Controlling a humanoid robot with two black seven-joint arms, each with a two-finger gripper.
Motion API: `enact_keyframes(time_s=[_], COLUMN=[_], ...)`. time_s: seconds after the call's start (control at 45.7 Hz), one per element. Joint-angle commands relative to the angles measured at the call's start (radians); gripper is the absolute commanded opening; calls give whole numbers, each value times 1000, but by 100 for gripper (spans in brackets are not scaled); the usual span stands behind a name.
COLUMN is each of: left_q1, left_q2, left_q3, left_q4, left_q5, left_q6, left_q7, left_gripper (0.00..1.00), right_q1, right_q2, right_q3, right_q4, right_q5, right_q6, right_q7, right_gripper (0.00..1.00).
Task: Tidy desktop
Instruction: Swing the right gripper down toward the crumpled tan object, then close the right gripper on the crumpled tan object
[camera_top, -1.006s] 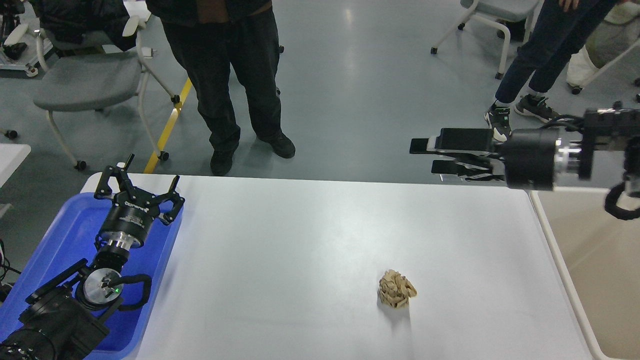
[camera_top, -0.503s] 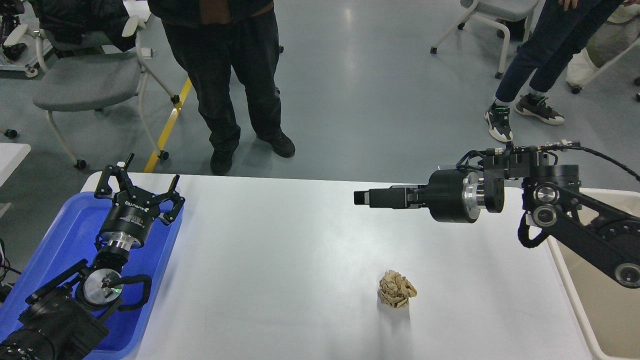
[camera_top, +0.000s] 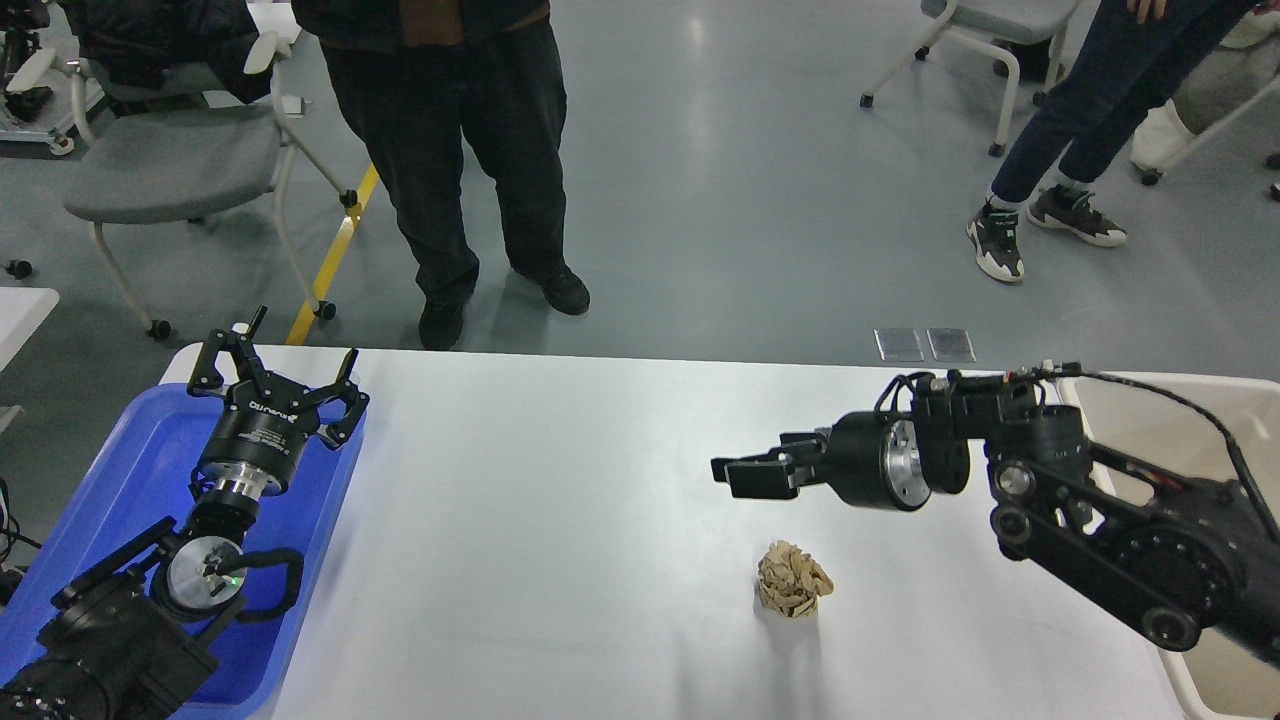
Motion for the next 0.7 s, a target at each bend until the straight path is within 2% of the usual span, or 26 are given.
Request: enact_keyframes(time_s=[0.0,0.306,0.678], left_q1=[0,0,0], left_q2=[0,0,0], left_q3=[0,0,0], left_q4=[0,0,0], left_q5=[1,0,0], left_q6=[0,0,0], left_q7=[0,0,0], left_gripper=[100,100,100], right_q1=[-92,-131,-147], right_q2=[66,156,166], right_q3=[-21,-3,-12], right_q4=[-47,-145,-289], right_q5=[-113,-156,-236], right_q6=[-61,-127,-212], right_q7=[0,2,8], right_gripper=[100,100,100])
